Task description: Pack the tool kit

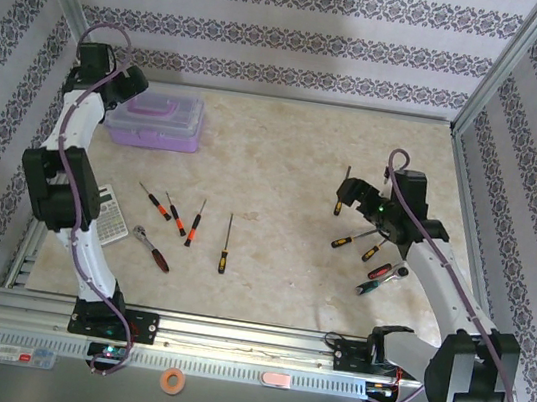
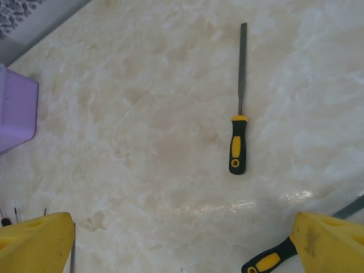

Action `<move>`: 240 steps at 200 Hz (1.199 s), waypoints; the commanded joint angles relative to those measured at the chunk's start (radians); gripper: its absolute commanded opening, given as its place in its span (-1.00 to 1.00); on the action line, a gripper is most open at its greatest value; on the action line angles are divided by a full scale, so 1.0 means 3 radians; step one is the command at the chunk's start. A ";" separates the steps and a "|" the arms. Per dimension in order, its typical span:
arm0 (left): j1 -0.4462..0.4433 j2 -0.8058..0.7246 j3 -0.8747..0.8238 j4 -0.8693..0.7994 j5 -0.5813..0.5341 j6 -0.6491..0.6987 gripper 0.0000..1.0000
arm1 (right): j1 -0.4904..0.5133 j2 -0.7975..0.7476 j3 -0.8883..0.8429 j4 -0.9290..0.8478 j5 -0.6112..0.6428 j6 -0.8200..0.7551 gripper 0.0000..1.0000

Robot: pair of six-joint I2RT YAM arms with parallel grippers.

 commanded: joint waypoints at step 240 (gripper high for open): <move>-0.0504 0.0177 -0.0193 -0.0140 0.0009 -0.0009 0.85 | 0.0152 0.0164 0.0147 0.0055 -0.0182 -0.0151 0.90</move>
